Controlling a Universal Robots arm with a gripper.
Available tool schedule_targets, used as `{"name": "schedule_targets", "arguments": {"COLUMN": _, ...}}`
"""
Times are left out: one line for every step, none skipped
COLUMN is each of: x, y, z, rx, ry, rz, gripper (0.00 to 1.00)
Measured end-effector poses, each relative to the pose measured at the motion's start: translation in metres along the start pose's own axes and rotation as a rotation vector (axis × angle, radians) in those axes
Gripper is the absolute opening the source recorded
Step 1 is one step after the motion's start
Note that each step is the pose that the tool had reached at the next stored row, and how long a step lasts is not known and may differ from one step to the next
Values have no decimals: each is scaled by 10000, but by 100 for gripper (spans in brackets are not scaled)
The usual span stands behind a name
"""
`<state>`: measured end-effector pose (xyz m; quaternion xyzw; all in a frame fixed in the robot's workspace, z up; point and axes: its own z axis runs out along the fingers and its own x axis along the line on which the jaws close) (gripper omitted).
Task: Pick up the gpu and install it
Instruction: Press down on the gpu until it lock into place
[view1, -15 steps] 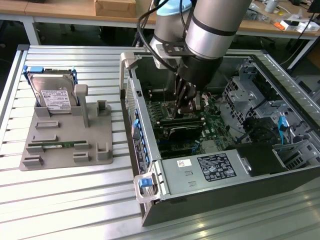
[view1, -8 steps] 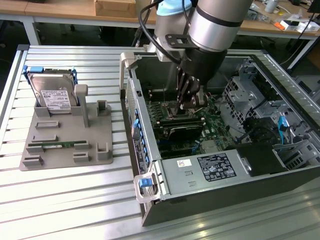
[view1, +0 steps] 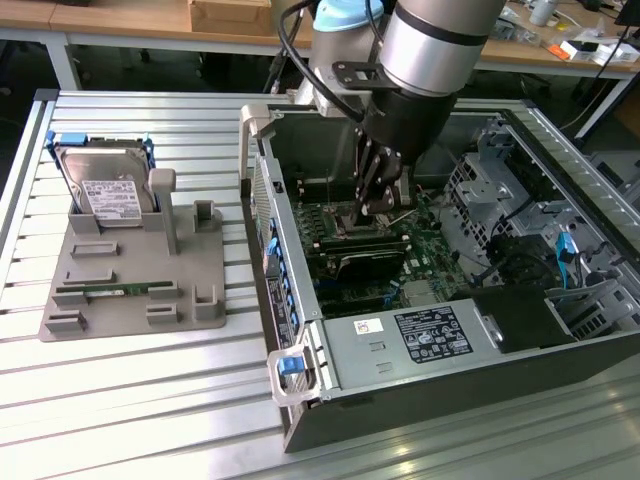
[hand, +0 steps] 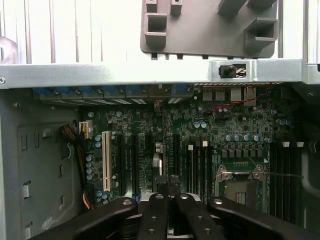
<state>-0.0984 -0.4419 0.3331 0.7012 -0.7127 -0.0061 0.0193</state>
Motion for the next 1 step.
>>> {"name": "schedule_targets", "arguments": {"x": 0, "y": 0, "z": 0, "rx": 0, "ry": 0, "rz": 0, "gripper": 11}}
